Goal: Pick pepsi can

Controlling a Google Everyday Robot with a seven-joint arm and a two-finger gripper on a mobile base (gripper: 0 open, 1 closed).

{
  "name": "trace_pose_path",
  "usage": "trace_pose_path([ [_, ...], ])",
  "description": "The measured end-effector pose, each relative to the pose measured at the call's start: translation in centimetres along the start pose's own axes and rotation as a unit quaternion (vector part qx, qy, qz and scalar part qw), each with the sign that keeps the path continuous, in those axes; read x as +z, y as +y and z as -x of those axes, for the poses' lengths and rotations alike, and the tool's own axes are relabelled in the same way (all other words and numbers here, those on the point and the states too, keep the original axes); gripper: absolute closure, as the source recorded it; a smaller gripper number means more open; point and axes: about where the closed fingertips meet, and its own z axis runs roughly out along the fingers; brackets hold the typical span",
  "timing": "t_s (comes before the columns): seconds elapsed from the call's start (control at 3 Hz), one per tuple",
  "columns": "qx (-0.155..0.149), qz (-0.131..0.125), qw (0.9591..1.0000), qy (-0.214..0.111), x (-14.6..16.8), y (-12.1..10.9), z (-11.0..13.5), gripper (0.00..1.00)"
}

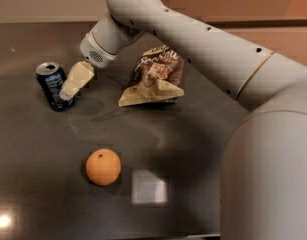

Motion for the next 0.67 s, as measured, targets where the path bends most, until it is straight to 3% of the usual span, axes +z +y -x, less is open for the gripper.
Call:
trace_pose_path([
  [0.67,-0.012,0.012,0.9998,-0.012,1.74,1.41,1.93,0.0],
])
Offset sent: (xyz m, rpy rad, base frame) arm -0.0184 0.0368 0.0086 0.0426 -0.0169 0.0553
